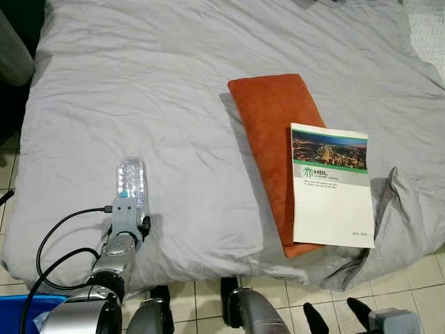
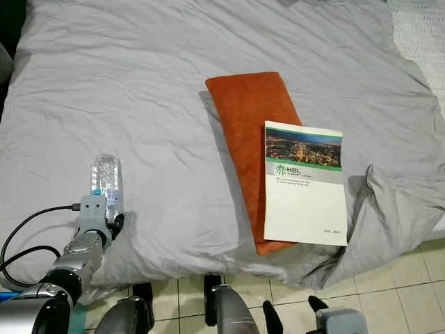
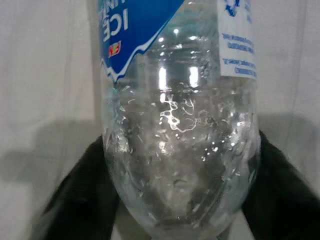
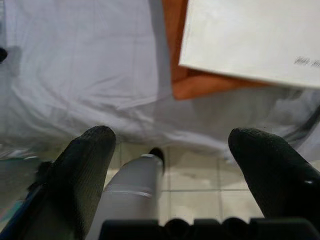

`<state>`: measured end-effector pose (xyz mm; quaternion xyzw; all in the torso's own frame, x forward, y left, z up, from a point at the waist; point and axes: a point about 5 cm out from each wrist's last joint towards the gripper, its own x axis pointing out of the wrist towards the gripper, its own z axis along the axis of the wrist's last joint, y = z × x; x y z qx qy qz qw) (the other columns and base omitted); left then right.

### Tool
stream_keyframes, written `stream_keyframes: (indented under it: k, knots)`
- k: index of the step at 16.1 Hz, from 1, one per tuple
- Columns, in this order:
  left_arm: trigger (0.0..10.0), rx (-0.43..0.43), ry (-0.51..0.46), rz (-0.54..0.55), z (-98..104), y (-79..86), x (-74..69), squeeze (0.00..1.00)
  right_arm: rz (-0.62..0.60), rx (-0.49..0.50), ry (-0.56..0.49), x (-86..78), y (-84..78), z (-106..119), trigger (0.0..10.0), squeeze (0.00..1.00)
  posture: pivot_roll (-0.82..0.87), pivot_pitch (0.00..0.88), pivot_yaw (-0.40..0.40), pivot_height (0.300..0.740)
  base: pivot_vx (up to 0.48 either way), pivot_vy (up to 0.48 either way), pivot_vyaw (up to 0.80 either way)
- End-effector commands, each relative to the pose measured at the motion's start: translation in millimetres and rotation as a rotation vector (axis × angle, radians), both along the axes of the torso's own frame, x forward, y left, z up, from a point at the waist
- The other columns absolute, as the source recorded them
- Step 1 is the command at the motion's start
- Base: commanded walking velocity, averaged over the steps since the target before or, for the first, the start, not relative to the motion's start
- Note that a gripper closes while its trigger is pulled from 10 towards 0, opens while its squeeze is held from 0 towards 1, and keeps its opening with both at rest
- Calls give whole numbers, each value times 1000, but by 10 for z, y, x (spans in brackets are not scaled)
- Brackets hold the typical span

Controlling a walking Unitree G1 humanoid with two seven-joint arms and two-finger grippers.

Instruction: Clean up the room

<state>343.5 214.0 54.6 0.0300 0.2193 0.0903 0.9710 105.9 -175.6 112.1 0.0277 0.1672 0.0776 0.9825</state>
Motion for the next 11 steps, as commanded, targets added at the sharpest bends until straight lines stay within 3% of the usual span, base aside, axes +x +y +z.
stream_keyframes:
  k: [1, 4, 7, 8, 10, 11]
  knots:
    - [0, -13, 65, 12, -168, 41, -130, 0, -16, 2, 74, -69, -59, -107, 10000, 0, -361, 528, -139, 740, 0, 0, 0]
    - [0, 19, 7, -40, -63, 27, -57, 0, -20, -2, 63, 15, -81, -171, 10000, 0, -340, 494, -117, 740, 0, 0, 0]
    - [0, 26, -53, -81, 24, 64, -19, 0, -22, 17, 48, 178, -80, -275, 10000, 0, -278, 384, -70, 740, 0, 0, 0]
    - [0, 28, -68, -94, 44, 74, -13, 0, -22, 27, 45, 232, -79, -304, 10000, 0, -278, 384, -70, 740, 0, 0, 0]
    - [0, 1, -89, -103, 30, 134, -53, 0, -18, 47, 29, 401, -71, -382, 10000, 0, -220, 304, -42, 740, 0, 0, 0]
    - [0, 1, -89, -103, 30, 134, -53, 0, -18, 47, 29, 401, -71, -382, 10000, 0, -220, 304, -42, 740, 0, 0, 0]
